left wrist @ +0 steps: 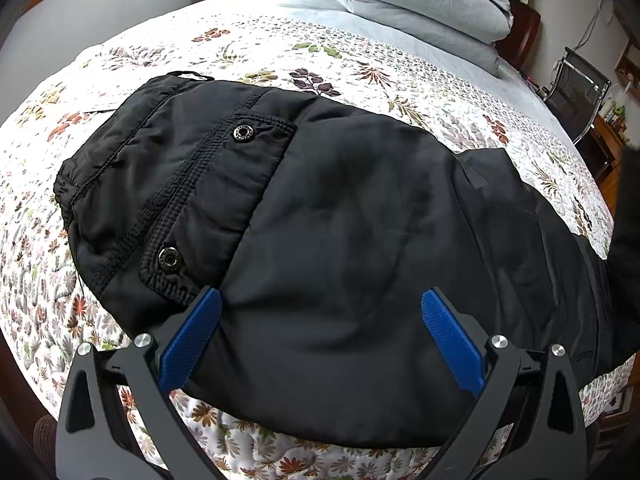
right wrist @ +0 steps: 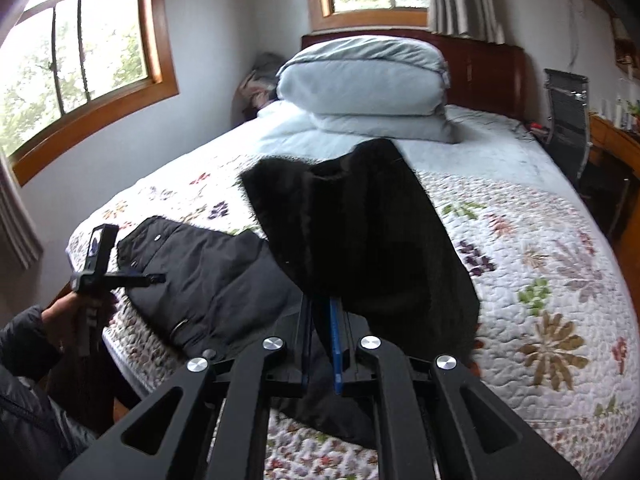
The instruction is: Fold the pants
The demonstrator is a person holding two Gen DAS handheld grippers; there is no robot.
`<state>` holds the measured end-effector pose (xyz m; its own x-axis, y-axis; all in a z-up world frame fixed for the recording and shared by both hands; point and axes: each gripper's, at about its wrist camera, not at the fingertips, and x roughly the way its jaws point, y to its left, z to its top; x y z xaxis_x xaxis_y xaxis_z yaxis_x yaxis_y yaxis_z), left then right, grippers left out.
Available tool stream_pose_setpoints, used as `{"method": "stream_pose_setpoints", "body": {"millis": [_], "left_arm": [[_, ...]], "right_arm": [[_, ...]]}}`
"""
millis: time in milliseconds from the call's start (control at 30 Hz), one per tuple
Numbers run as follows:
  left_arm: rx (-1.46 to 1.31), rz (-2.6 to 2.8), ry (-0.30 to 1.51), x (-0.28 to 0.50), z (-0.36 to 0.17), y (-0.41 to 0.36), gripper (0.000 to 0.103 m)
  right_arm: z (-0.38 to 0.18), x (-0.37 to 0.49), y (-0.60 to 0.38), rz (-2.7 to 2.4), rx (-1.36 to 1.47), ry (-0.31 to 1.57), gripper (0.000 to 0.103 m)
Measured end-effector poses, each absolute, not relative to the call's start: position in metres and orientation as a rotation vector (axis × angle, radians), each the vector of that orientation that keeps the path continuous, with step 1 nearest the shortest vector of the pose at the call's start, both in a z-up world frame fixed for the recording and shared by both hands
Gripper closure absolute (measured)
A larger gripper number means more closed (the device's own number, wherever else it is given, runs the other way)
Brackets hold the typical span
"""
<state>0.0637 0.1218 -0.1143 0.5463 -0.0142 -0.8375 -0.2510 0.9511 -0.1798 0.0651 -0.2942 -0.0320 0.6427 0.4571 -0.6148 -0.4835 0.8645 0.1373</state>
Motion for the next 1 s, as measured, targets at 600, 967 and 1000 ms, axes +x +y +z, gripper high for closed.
{"method": "stream_pose_setpoints", "body": {"millis": [600,967,1000], "left_arm": [[-0.303,0.143,0.984,0.063,-0.115,0.12,0.003],[-0.316,0.139,0.979,0.062,-0.114,0.121,0.003],[-0.313,0.139,0.979,0.063,-0.114,0.121,0.003]], "right_arm": [[-0.085,0.058,-0.233,0.67,-0.199,0.864,0.095],[-0.113,0.065,-0.219,0.683,-0.179,0.923,0.095],[-0.116,0.065,-0.218,0.682,-0.175,0.928,0.095]]}}
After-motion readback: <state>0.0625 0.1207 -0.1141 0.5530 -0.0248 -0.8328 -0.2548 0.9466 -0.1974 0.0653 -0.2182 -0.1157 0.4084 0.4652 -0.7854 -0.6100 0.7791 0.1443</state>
